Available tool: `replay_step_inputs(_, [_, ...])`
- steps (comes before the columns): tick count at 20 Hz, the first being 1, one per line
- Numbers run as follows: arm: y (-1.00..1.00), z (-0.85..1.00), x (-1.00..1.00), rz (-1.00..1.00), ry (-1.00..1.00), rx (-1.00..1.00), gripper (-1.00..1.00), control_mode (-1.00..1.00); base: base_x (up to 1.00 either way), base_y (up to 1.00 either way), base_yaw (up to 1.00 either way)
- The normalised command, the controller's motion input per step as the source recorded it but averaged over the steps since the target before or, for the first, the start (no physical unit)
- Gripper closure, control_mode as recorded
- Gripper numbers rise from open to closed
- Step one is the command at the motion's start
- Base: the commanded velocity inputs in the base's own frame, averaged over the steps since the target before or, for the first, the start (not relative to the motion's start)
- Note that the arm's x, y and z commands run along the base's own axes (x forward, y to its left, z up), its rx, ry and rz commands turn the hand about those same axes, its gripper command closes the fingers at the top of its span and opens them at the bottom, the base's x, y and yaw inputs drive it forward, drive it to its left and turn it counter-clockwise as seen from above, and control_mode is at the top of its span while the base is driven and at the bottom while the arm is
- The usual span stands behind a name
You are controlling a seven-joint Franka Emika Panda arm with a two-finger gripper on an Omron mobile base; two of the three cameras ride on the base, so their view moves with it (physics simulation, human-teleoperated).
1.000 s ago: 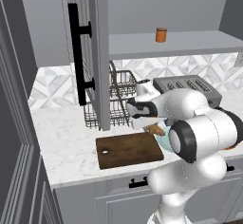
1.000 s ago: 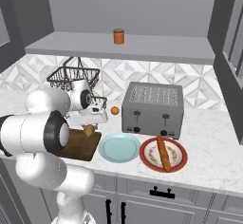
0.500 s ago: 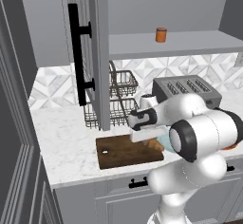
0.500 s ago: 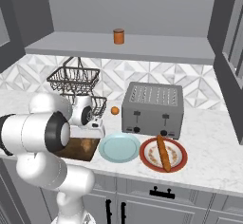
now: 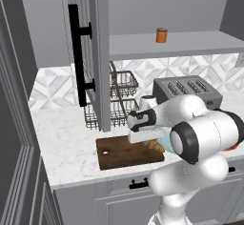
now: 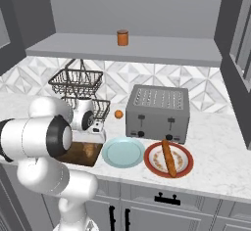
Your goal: From the different types of pastries on the counter, select a croissant and place it on the cutting board. Then retrieve a jar of jam from the cabinet and place it alongside the croissant on the cutting board.
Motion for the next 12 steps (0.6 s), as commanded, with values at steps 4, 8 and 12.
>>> replay_step_inputs(4, [0.13, -0.10, -0.13, 0.00, -0.01, 0.00, -1.00, -1.00, 0.00, 0.00, 0.00])
replay_step_inputs(8, [0.11, 0.00, -0.15, 0.02, -0.04, 0.00, -1.00, -1.00, 0.00, 0.00, 0.00])
replay_step_inputs(12, [0.07, 0.47, -0.08, 0.01, -0.10, 0.03, -1.00, -1.00, 0.00, 0.00, 0.00])
